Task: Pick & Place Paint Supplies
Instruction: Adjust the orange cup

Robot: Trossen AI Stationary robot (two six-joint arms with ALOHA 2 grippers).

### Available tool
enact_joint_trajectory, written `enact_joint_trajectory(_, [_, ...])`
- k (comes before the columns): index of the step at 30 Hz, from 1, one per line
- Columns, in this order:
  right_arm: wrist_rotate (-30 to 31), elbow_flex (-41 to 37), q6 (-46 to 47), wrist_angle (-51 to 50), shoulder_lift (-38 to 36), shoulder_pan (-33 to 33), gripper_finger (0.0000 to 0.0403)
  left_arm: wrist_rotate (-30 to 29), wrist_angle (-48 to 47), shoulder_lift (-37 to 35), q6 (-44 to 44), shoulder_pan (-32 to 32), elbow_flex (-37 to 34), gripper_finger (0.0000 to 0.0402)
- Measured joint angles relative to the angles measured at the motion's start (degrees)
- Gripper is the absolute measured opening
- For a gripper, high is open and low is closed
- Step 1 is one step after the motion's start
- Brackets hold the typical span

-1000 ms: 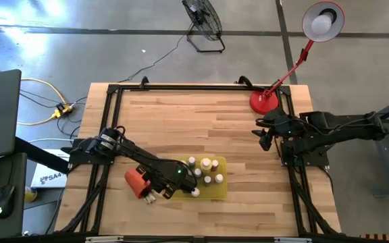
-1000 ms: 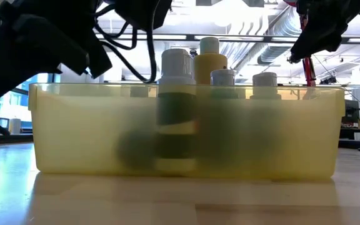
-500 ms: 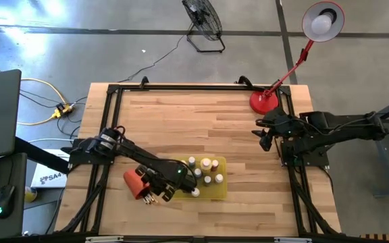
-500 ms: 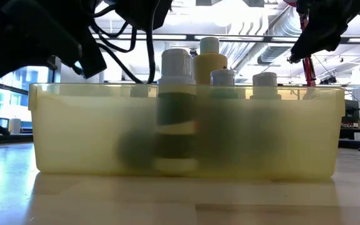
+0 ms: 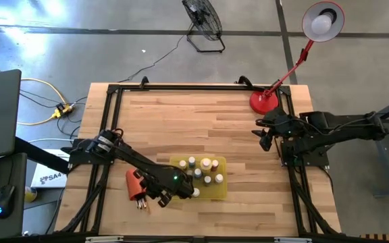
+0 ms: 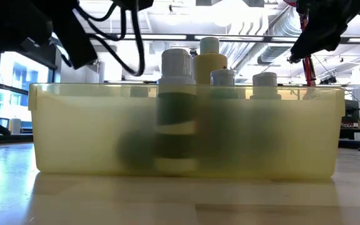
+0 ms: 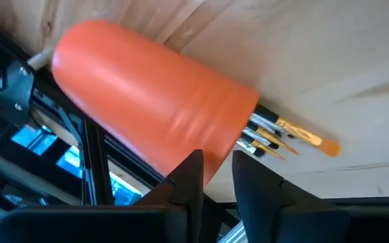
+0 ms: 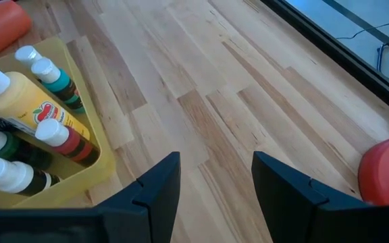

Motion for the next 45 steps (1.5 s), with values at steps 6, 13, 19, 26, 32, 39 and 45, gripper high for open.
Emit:
enact_joint_trajectory(6, [0.00, 0.00, 0.50, -0.01, -0.01, 0.00, 0.0174, -3.39, 0.13, 0.00, 0.51, 0.00, 2.85, 0.0056])
enact_joint_trajectory(13, [-0.02, 0.00, 0.68, -0.02, -0.01, 0.00, 0.0174, -7.85, 0.09, 0.00, 1.64, -0.14, 9.27, 0.0015])
enact_joint_trajectory(19, [-0.04, 0.00, 0.70, -0.04, 0.01, -0.01, 0.0174, -25.55, 0.08, 0.00, 3.66, -4.06, 17.96, 0.0002])
enact_joint_trajectory(26, [-0.44, 0.00, 0.70, -0.07, 0.00, 0.00, 0.0174, -33.32, 0.02, -0.07, 9.34, -10.78, 21.64, 0.0001])
enact_joint_trajectory(32, [-0.46, 0.00, 0.70, -0.07, 0.00, 0.00, 0.0174, -33.02, 0.14, -0.09, 9.50, -16.29, 20.53, 0.0000])
enact_joint_trajectory(39, [-0.40, 0.00, 3.10, -0.07, 0.01, 0.01, 0.0174, -26.01, 0.09, -0.09, 9.07, -21.62, 20.49, 0.0000])
enact_joint_trajectory(45, [0.11, 0.00, 3.29, -0.07, -0.01, -0.01, 0.0174, -24.51, 0.12, -0.09, 6.37, -26.70, 20.46, 0.0000])
